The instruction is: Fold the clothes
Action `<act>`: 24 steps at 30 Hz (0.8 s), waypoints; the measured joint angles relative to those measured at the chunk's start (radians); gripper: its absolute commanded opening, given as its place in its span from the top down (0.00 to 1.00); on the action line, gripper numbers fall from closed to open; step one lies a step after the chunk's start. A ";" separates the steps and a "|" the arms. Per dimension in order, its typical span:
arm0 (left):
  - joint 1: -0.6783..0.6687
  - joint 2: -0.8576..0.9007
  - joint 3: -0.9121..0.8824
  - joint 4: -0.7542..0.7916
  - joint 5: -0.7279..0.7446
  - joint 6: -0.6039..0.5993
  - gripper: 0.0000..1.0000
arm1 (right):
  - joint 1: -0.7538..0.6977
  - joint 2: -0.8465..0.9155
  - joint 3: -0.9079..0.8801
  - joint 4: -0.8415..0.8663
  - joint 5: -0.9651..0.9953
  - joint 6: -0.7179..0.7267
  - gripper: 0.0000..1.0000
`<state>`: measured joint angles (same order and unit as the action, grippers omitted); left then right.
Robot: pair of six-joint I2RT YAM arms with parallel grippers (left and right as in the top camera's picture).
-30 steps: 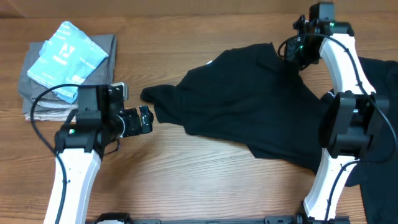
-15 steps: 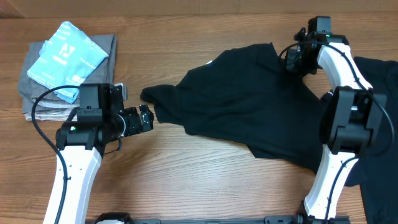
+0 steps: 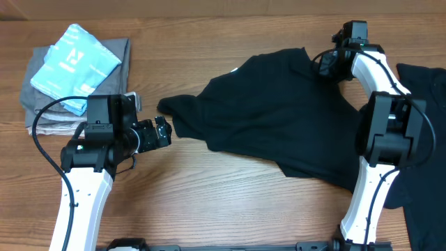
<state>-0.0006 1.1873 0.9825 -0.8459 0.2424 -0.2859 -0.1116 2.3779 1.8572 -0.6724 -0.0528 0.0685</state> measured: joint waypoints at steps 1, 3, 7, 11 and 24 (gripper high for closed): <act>0.000 0.000 0.000 0.000 -0.003 0.000 0.00 | -0.004 0.003 0.000 0.018 0.005 0.008 0.96; 0.000 0.000 0.000 0.000 -0.008 0.000 0.00 | -0.016 0.009 0.001 0.050 0.011 0.028 0.96; 0.000 0.000 0.000 0.000 -0.021 0.000 0.00 | -0.059 0.022 0.000 0.117 0.017 0.069 0.96; 0.000 0.000 0.000 0.000 -0.027 0.000 0.00 | -0.113 0.032 0.000 0.171 0.032 0.090 0.96; 0.000 0.000 0.000 0.011 -0.037 0.001 0.00 | -0.147 0.054 0.086 0.138 0.032 0.061 0.61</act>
<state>-0.0006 1.1873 0.9825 -0.8345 0.2054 -0.2848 -0.2588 2.4317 1.9434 -0.5343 -0.0204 0.1295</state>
